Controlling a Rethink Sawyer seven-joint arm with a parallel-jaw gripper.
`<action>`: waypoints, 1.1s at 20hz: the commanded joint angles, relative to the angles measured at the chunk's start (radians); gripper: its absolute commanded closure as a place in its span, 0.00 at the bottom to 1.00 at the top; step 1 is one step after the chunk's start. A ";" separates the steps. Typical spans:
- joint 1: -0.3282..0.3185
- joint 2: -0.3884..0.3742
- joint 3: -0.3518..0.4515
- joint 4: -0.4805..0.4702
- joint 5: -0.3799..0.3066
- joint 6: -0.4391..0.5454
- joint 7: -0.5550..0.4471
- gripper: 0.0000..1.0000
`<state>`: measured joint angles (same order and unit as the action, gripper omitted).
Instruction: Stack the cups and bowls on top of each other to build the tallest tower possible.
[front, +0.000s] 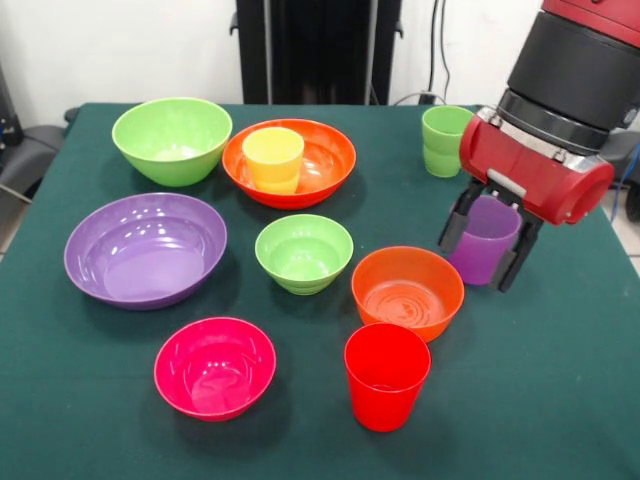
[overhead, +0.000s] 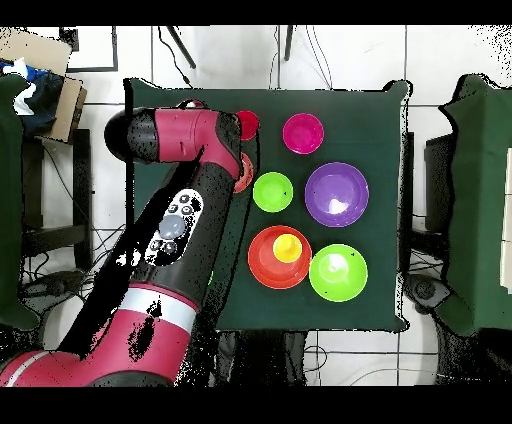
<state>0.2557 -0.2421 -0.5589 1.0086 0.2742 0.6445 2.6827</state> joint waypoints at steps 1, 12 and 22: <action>0.019 0.050 0.028 -0.055 0.018 0.103 0.165 0.00; 0.031 0.075 0.006 -0.024 0.025 0.026 0.166 0.00; 0.042 0.088 -0.006 0.000 0.022 -0.020 0.165 0.00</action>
<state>0.2754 -0.1764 -0.6268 0.9788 0.2885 0.6447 2.6827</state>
